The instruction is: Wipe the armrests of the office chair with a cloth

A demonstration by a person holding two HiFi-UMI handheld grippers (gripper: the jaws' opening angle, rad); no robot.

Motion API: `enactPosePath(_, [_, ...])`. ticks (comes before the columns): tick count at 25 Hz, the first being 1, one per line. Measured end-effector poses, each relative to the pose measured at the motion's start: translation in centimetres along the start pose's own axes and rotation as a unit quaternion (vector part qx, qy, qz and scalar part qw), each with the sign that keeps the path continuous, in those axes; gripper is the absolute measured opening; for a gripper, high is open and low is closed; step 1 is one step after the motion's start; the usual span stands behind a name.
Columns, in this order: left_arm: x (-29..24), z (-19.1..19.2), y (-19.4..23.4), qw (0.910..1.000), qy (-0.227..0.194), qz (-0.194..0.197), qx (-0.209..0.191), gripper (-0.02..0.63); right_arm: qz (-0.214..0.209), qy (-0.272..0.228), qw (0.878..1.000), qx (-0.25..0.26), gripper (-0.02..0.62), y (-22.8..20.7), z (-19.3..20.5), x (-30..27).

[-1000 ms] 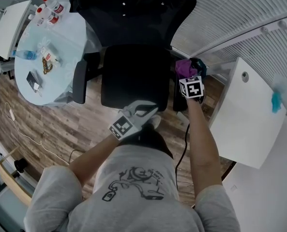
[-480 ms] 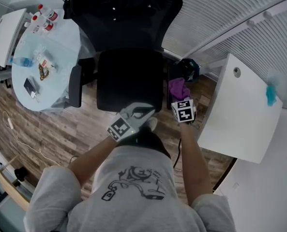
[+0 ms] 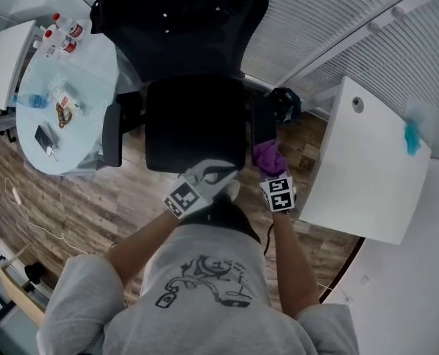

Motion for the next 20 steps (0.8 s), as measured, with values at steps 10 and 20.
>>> enactPosePath(10, [0.7,0.7,0.5,1.0,0.004,-0.004,0.006,0.002,0.01,0.004,1.0,-0.013,0.03,-1.2,-1.3,-1.4])
enactPosePath(20, [1.7,1.2,1.5,0.9997,0.003,-0.018,0.015,0.002,0.004,0.011,1.0,0.004,0.029,-4.8,-6.5,-6.7])
Point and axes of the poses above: the fingertips, and each gripper's own axes: x backward along the fingers, y to its left, z out of its underside, the point moved 3 cm from there along x, backward along the fingers, and after that the axes turned 4 degrees about -y, right-handed, at the moved point
